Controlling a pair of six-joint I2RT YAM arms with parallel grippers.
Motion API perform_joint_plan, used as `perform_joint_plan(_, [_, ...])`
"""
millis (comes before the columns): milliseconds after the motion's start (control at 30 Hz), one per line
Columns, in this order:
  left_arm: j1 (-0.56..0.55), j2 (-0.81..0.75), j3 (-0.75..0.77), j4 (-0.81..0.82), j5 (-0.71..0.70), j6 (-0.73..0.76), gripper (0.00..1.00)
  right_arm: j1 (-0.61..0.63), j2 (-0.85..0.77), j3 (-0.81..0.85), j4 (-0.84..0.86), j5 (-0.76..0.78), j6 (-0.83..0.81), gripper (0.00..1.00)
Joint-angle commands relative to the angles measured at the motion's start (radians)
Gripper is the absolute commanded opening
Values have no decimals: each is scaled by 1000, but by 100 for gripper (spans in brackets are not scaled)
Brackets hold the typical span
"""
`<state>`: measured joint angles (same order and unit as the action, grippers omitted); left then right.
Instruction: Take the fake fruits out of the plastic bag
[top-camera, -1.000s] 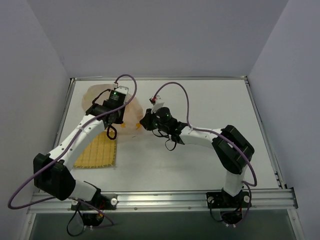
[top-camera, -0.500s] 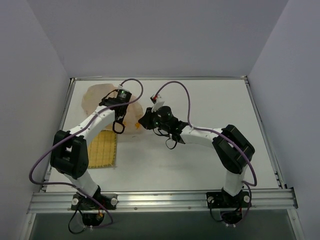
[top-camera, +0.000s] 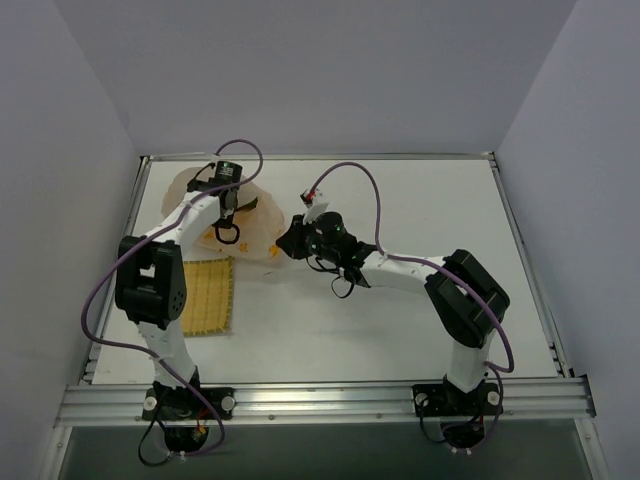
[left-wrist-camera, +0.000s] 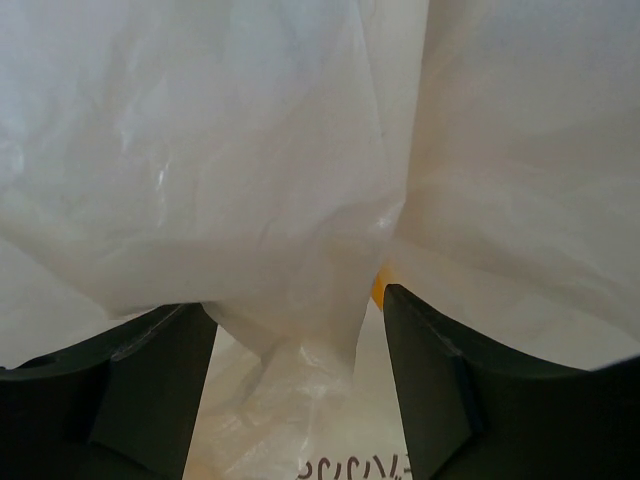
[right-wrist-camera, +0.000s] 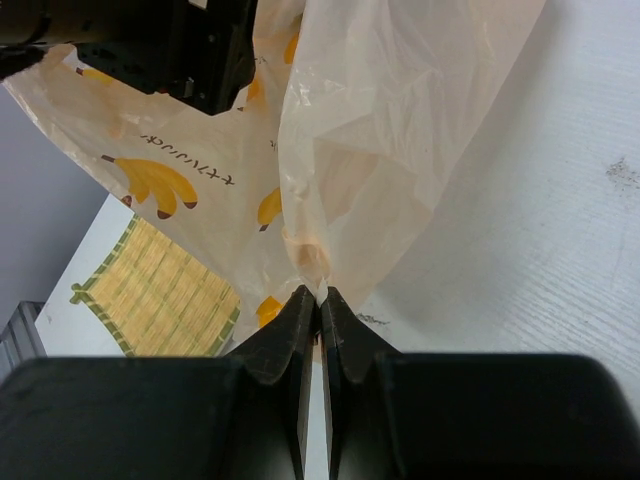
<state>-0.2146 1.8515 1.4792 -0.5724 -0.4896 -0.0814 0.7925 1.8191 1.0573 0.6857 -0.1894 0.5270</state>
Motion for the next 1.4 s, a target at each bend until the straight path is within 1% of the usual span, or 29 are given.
perform_joint_plan(0, [18,-6,30,58,-73,20,64,4,-75,6,37,-18,4,3])
perform_joint_plan(67, [38,-9,27,95,-70,14,64,5,-80,4,37,-21,1,3])
perform_joint_plan(100, [43,-12,24,106,-55,12,62,5,-84,4,37,-22,1,3])
perform_joint_plan(133, [47,-14,15,121,-44,14,54,7,-86,3,37,-24,-1,3])
perform_joint_plan(200, [60,-26,3,155,-29,9,45,7,-90,-2,38,-24,-2,3])
perform_joint_plan(233, [63,-32,-11,167,-24,11,34,7,-92,-3,38,-27,-2,3])
perform_joint_plan(300, [75,-51,-25,196,-17,2,22,7,-96,-8,38,-27,-2,3])
perform_joint_plan(333, [83,-72,-34,203,-1,-7,12,7,-98,-10,38,-27,-2,3])
perform_joint_plan(367, [92,-87,-37,204,20,-26,5,7,-102,-14,38,-27,-1,3])
perform_joint_plan(400, [113,-107,-43,207,49,-70,3,8,-103,-17,38,-27,1,3])
perform_joint_plan(433, [124,-161,-77,242,122,-84,2,11,-103,-19,40,-22,1,3])
perform_joint_plan(500, [156,-214,-100,255,216,-148,2,31,-92,-17,34,-10,-8,3])
perform_joint_plan(533, [167,-262,-111,261,315,-167,2,40,-81,-16,29,2,-13,3])
perform_joint_plan(600, [204,-300,-134,272,441,-216,2,63,-46,-17,34,18,-10,3])
perform_joint_plan(633, [210,-317,-134,252,579,-233,2,70,-35,-19,52,24,-4,3])
perform_joint_plan(667, [237,-322,-131,238,638,-248,2,73,-15,-20,60,28,11,3])
perform_joint_plan(733, [265,-353,-145,226,719,-277,2,79,2,-14,67,45,14,3])
perform_joint_plan(767, [271,-366,-160,229,784,-284,2,82,14,-11,63,74,13,3])
perform_joint_plan(833, [305,-414,-212,233,839,-320,2,89,23,-6,49,93,4,3])
perform_joint_plan(867, [320,-434,-235,250,897,-339,2,90,31,-6,46,97,4,3])
perform_joint_plan(900, [334,-454,-291,268,923,-375,2,91,32,-6,43,99,4,3])
perform_joint_plan(967, [377,-500,-338,319,970,-417,2,96,46,3,25,99,-4,4])
perform_joint_plan(1000, [388,-511,-385,339,1020,-463,2,97,51,6,11,108,-10,4])
perform_joint_plan(1033, [397,-531,-405,376,1042,-483,2,100,46,7,-4,114,-19,4])
perform_joint_plan(1233, [417,-589,-484,430,1112,-561,2,96,-35,-16,-92,168,-61,7])
perform_joint_plan(1267, [417,-595,-485,436,1115,-570,2,96,-67,-16,-106,168,-80,13])
perform_joint_plan(1300, [417,-603,-484,439,1115,-580,2,96,-81,-1,-127,168,-90,21])
perform_joint_plan(1333, [419,-618,-482,440,1111,-586,2,96,-99,16,-190,169,-102,57])
perform_joint_plan(1367, [419,-626,-481,447,1109,-595,2,97,-110,32,-222,185,-128,73])
